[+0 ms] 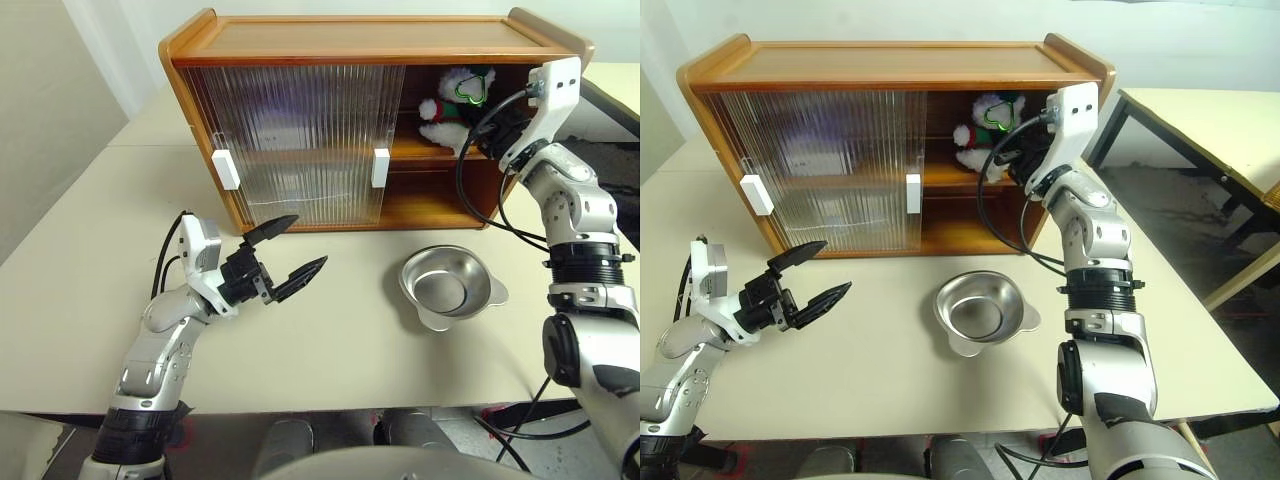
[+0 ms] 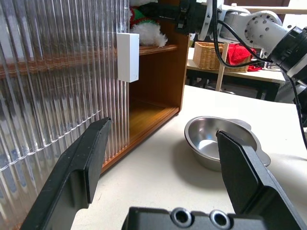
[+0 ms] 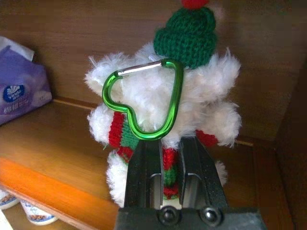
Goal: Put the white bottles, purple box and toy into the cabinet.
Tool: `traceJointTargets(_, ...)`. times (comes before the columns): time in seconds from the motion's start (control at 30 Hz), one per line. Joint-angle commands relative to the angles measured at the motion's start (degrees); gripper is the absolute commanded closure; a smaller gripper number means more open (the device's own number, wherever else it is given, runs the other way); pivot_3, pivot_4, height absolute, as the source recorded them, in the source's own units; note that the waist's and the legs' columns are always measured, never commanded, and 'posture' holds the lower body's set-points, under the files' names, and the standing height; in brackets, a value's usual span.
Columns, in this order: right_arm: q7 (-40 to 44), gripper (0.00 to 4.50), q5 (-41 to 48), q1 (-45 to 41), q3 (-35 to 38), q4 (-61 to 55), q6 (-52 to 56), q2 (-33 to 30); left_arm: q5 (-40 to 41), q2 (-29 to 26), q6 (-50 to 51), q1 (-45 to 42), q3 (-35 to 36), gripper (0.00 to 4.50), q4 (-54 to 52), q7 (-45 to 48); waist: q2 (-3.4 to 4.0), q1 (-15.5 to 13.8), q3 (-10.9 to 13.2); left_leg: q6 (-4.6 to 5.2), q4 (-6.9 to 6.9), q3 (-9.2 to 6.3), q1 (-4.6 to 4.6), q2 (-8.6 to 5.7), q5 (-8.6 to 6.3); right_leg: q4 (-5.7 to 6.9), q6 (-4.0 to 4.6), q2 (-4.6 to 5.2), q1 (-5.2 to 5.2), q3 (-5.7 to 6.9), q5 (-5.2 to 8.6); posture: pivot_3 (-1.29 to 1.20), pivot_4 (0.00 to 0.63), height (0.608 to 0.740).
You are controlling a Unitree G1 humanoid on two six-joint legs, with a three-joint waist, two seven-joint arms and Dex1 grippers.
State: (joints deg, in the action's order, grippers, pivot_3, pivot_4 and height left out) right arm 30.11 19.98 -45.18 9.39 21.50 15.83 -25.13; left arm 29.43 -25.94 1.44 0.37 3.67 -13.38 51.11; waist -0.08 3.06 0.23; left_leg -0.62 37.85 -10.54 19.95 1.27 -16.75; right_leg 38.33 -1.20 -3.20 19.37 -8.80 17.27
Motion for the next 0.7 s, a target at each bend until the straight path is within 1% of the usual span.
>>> traceJointTargets(0.03, 0.5, 4.38, -1.4, -0.3, -0.7, 1.1, -1.3, 0.6, 0.1, -0.4, 0.8, -0.1, 0.3, 0.00, -1.1, -0.5, 0.00, 0.0, 0.0, 0.00, 0.00, 0.01, 0.00, 0.00, 0.00, 0.00, 0.00, 0.00, 0.00, 0.00, 0.00, -0.08, 0.000, 0.740)
traceJointTargets(0.1, 0.7, 3.64, -1.9, -0.2, -1.5, 1.0, -0.2, 0.5, 0.1, -0.4, 1.1, 0.2, 0.3, 0.00, -1.8, -0.9, 0.00, 0.0, 0.0, 0.00, -0.01, 0.01, 0.01, 0.00, 0.00, 0.00, 0.00, 0.00, 0.00, 0.00, 0.00, -0.08, 0.000, 0.740)
traceJointTargets(0.13, 0.9, 3.37, -2.1, -0.2, -1.7, 1.0, 0.0, 0.4, 0.1, -0.4, 1.2, 0.3, 0.3, 0.00, -2.1, -1.1, 0.00, 0.0, 0.0, 0.00, -0.01, 0.01, 0.01, 0.00, 0.00, -0.01, 0.00, 0.00, 0.00, 0.00, 0.00, -0.08, 0.000, 0.740)
traceJointTargets(0.23, 1.3, 2.37, -2.3, -0.5, -1.5, 1.4, -0.7, -0.1, 0.1, -0.4, 1.5, 0.4, 0.3, 0.00, -2.3, -1.4, 0.00, 0.0, 0.0, 0.00, 0.00, 0.02, 0.00, 0.00, 0.00, -0.01, 0.00, 0.00, -0.01, 0.00, 0.00, -0.08, 0.002, 0.740)
traceJointTargets(0.43, 1.9, 0.08, -2.8, -1.9, -0.3, 1.7, -1.6, -1.9, 0.1, -0.3, 1.7, 0.1, 0.1, 0.00, -2.0, -1.5, 0.02, -0.1, 0.0, -0.01, 0.01, 0.02, 0.00, 0.00, 0.01, 0.00, 0.02, 0.00, -0.01, 0.00, -0.01, -0.08, 0.003, 0.740)
traceJointTargets(0.47, 2.1, 0.03, -2.7, -2.0, -0.2, 1.5, -1.4, -2.4, 0.1, -0.2, 1.8, 0.1, 0.0, 0.00, -2.0, -1.6, 0.02, -0.1, 0.0, -0.01, 0.01, 0.02, 0.00, 0.00, 0.01, 0.00, 0.02, 0.00, 0.00, 0.00, -0.01, -0.08, 0.003, 0.740)
traceJointTargets(0.7, 5.4, 0.03, -1.6, -1.5, 0.0, -0.9, 1.6, -6.7, 0.0, -0.1, 2.2, -0.5, -0.1, 0.00, -2.2, -1.9, 0.03, -0.2, 0.0, -0.02, -0.01, 0.04, 0.02, 0.00, 0.01, -0.02, 0.04, 0.00, 0.00, 0.00, 0.00, -0.09, 0.005, 0.740)
